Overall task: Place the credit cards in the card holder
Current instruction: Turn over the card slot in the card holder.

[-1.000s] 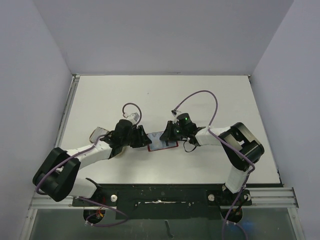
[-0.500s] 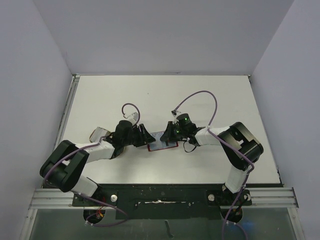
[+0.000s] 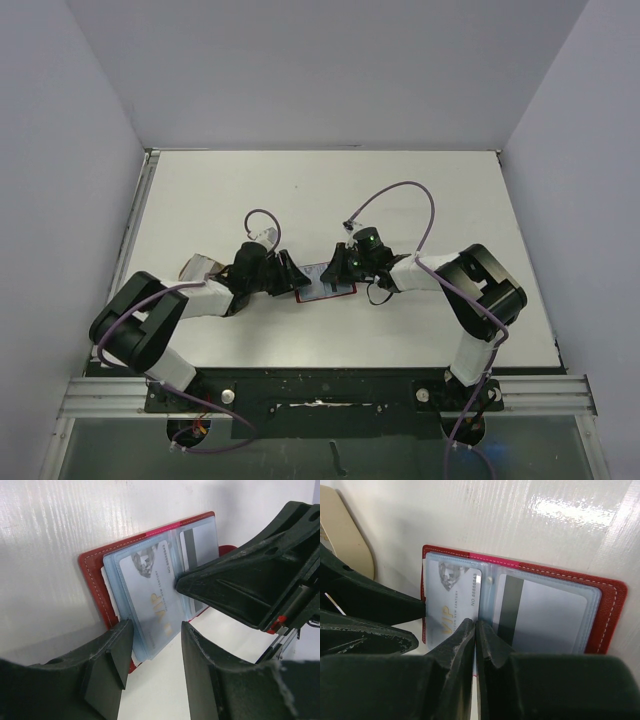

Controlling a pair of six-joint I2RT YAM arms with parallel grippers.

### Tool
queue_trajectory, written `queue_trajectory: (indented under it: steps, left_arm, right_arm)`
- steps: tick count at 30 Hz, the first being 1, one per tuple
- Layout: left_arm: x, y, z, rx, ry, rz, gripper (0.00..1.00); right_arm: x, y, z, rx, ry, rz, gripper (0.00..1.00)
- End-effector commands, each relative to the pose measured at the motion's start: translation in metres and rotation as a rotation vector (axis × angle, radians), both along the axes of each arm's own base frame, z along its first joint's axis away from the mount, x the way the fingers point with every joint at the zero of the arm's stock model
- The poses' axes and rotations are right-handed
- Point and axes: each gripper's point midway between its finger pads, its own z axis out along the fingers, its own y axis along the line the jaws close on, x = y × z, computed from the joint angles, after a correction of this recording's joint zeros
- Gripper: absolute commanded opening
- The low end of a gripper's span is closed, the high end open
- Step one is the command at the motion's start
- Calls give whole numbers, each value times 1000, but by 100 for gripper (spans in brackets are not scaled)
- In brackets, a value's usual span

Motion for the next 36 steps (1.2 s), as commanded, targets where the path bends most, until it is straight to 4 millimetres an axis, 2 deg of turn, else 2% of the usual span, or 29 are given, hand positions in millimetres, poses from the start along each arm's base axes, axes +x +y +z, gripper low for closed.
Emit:
queue_trajectory:
  steps: [1, 9, 17, 25, 31, 36]
  left_arm:
    - [17, -4, 12, -32, -59, 27, 42]
    - [19, -11, 17, -76, -53, 28, 42]
    - [21, -24, 47, -159, -97, -2, 35]
    - [18, -34, 62, -179, -122, -35, 25]
    - [20, -39, 68, -171, -136, -62, 28]
    - [20, -40, 70, -169, -145, -65, 30]
  right_arm:
    - [2, -1, -6, -3, -8, -9, 5]
    - [1, 1, -9, 1, -4, -7, 5]
    - [0, 2, -10, 1, -1, -7, 5]
    - [0, 2, -9, 4, -2, -7, 5]
    - [3, 4, 0, 15, -20, -2, 6]
    - [7, 1, 6, 9, -38, -13, 11]
